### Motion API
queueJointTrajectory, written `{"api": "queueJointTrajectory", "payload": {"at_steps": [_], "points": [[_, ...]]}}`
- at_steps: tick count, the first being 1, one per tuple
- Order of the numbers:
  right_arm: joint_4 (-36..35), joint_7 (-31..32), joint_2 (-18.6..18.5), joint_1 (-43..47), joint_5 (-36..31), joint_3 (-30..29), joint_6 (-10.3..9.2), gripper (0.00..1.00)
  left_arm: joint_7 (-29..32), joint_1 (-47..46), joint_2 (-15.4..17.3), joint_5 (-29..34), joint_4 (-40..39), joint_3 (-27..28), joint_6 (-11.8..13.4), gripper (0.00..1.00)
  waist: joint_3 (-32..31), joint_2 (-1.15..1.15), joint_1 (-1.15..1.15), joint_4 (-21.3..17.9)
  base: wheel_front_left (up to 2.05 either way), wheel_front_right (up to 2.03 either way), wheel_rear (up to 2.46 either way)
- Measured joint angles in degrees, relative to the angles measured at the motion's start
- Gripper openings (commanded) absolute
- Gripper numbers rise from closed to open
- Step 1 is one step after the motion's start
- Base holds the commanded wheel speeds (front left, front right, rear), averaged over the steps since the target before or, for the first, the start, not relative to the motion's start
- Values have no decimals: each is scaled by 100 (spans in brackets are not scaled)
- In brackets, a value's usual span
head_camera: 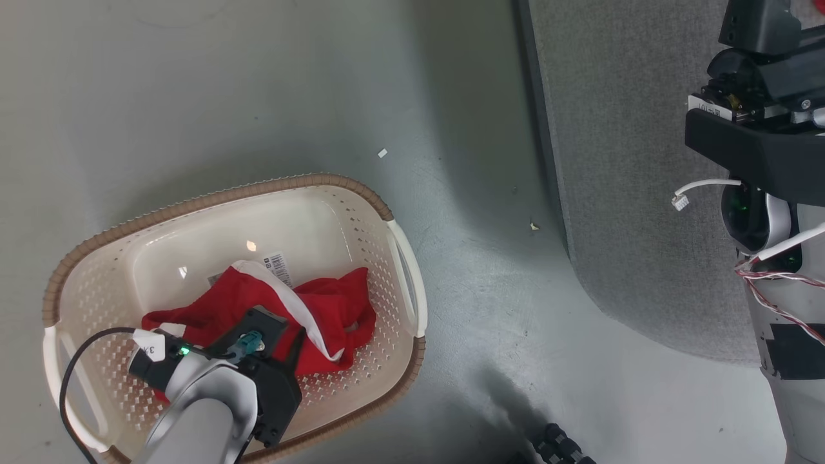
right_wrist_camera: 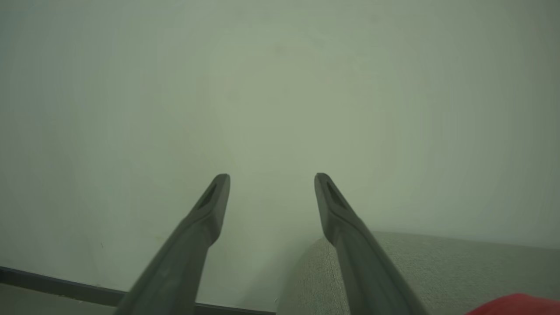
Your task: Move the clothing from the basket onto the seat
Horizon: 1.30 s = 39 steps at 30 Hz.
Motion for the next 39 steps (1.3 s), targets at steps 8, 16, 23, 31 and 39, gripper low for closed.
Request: {"api": "queueJointTrajectory", "payload": {"at_steps": [8,16,23,31,39], "points": [[64,0,0,1,-5,-29,0,100,-190,-136,62,-1,282,181,191,100,66,-1,0,-60,0,0,0],[101,0,41,1,-7,-31,7,100,-307,-258,126,0,539,247,372,100,60,-1,-1,-39,0,0,0],[102,0,68,1,-7,-24,48,100,-360,-332,33,0,773,221,391,87,89,-1,-1,-63,0,0,0],[144,0,66,1,-51,-63,59,100,-506,-473,-63,-2,904,137,235,0,90,-1,-1,-83,0,0,0],[324,0,54,18,-57,-145,83,100,-845,-562,-180,-20,854,25,71,0,-49,-1,-1,-13,0,0,0]]}}
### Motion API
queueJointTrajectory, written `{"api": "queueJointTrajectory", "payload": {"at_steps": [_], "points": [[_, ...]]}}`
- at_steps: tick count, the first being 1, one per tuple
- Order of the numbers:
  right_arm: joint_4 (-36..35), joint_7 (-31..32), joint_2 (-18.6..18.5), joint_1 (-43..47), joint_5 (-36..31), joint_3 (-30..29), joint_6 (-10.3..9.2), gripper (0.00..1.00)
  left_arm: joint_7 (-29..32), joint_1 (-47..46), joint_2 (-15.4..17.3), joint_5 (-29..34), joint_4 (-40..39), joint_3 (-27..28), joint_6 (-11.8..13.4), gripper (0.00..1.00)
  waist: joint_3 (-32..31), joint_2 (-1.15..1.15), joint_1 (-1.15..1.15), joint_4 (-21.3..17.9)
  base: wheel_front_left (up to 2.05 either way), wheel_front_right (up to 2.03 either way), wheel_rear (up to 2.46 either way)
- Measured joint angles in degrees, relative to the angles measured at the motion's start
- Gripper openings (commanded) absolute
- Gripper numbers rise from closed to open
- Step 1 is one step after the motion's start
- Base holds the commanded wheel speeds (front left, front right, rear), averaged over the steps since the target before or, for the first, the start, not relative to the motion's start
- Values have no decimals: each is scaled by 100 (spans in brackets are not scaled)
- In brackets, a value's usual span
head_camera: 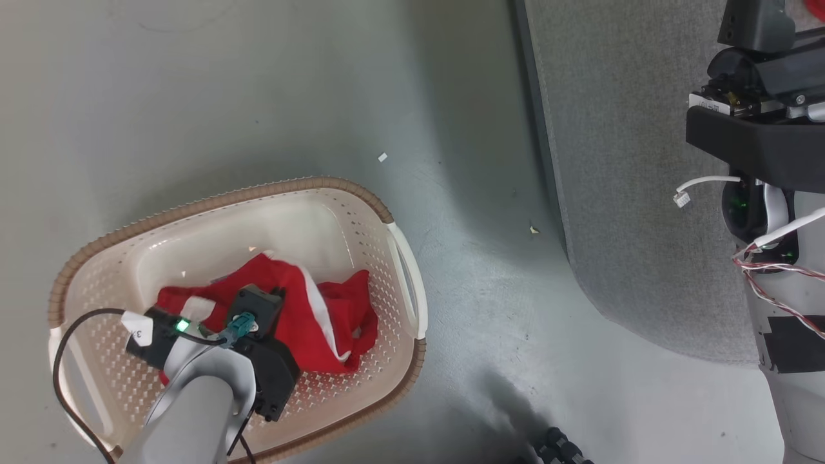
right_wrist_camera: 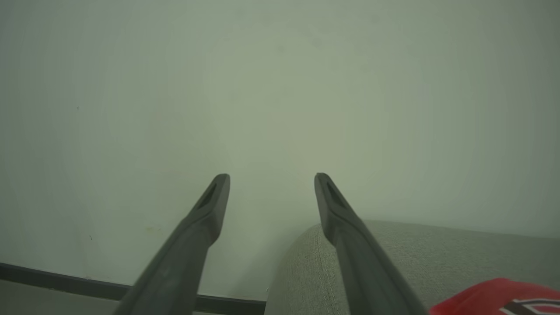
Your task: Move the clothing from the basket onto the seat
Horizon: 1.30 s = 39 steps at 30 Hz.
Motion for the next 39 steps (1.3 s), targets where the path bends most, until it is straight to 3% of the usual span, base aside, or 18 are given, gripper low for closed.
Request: {"api": "queueJointTrajectory", "payload": {"at_steps": [14,39], "points": [[412,0,-44,339,-48,-55,76,100,-690,77,7,-312,-394,81,-130,0,-540,0,0,274,0,0,0],[1511,2,-21,1791,9,24,319,100,-849,230,-48,-719,-1559,309,-180,0,-2287,-1,-1,801,0,0,0]]}}
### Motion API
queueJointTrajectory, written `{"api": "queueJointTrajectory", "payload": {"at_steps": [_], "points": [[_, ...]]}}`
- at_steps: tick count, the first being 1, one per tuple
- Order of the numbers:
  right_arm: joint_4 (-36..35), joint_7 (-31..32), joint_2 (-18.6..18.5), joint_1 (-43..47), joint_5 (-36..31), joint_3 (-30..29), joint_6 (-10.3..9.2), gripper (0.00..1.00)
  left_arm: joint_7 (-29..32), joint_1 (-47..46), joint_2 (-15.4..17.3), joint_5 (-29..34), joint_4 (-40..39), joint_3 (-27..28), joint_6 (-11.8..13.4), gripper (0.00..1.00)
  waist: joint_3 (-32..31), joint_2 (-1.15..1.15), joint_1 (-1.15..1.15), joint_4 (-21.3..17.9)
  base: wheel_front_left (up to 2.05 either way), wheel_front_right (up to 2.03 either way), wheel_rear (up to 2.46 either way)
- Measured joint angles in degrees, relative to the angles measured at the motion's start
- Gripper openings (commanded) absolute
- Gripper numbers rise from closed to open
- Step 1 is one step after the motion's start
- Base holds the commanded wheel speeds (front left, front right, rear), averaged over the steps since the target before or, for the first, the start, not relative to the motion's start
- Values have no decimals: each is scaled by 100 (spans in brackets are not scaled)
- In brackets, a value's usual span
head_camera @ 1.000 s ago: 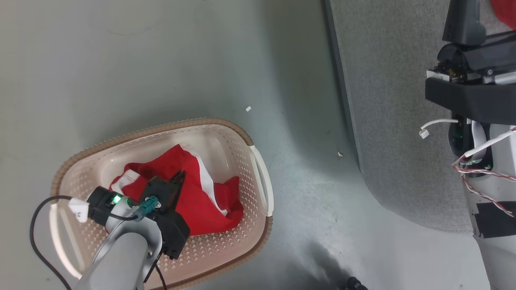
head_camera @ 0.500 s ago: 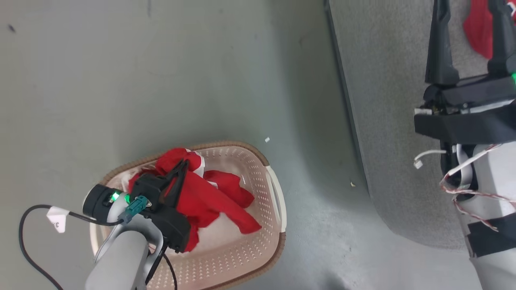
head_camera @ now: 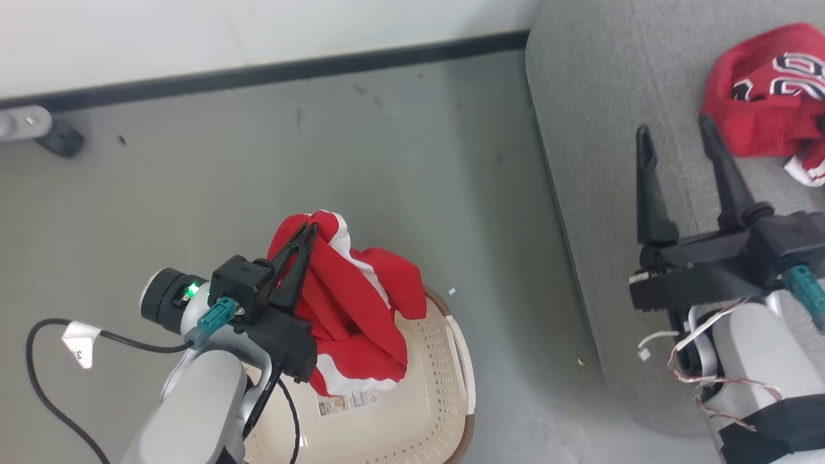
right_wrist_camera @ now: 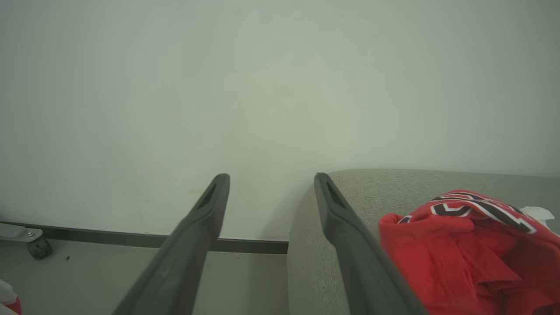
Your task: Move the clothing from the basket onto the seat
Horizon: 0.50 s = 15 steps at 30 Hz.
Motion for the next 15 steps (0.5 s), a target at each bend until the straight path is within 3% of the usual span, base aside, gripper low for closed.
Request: {"api": "queueJointTrajectory", "payload": {"at_steps": [6,15], "points": [[263,3,100,222,12,111,63,100,-1,-30,-1,-153,-119,-53,-1,0,-506,0,1,116,0,0,0],[668,4,181,540,62,283,308,100,7,18,30,-349,-163,-172,-41,0,-1280,0,0,240,0,0,0]]}}
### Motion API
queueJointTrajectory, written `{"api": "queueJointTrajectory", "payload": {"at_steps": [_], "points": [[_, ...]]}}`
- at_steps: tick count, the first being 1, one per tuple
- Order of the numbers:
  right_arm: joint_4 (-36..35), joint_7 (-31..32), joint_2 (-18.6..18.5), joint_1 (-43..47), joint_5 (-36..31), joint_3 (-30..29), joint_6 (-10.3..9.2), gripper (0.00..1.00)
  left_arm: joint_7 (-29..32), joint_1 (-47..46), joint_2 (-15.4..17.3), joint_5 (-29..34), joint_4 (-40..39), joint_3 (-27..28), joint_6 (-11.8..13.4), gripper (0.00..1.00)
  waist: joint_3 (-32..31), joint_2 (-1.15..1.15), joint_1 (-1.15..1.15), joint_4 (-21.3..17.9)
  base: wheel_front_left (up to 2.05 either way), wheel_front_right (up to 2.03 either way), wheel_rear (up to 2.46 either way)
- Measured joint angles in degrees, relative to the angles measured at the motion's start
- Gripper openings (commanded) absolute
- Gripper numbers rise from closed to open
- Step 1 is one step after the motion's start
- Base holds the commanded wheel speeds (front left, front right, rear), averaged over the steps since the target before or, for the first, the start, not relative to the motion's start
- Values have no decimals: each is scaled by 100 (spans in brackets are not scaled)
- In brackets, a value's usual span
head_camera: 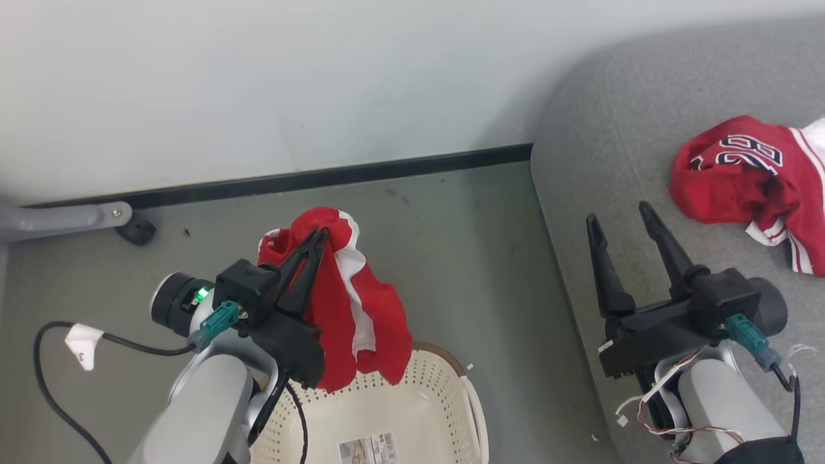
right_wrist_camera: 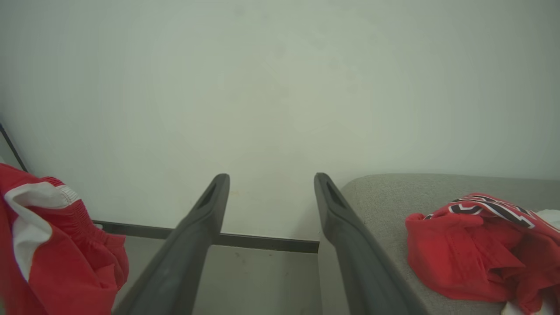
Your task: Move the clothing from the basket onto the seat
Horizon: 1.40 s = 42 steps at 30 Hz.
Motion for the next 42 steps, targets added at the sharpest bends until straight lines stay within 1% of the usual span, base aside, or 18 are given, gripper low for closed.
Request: {"api": "queueJointTrajectory", "payload": {"at_steps": [5,13,18,22,26,27,33,37,42], "points": [[201,1,44,205,2,102,105,100,88,65,23,-157,-52,-199,-7,0,-432,0,0,43,0,0,0],[308,1,34,399,0,400,370,100,289,254,151,-342,-415,-398,-7,0,-1014,0,0,95,0,0,0],[438,1,78,400,-1,745,557,100,420,252,186,-403,-635,-478,-8,0,-1197,0,0,122,0,0,0],[554,1,166,382,-9,1069,654,100,563,247,188,-478,-769,-500,-8,0,-1248,0,1,136,0,0,0],[656,1,246,354,-9,1412,697,100,677,241,190,-564,-882,-520,-7,0,-1259,1,1,137,0,0,0],[784,1,267,308,-9,1551,701,100,733,227,182,-567,-959,-545,-8,0,-1259,1,1,140,0,0,0],[1298,3,288,-34,-9,1913,702,100,920,43,114,-606,-1121,-699,-8,0,-1264,1,1,181,0,0,0],[1571,3,293,-261,1,2360,702,100,1061,-108,11,-632,-1245,-805,-8,0,-1271,1,1,243,0,0,0],[1813,3,371,-519,116,2967,702,100,1217,-199,-16,-647,-1396,-886,-8,0,-1275,1,1,322,0,0,0]]}}
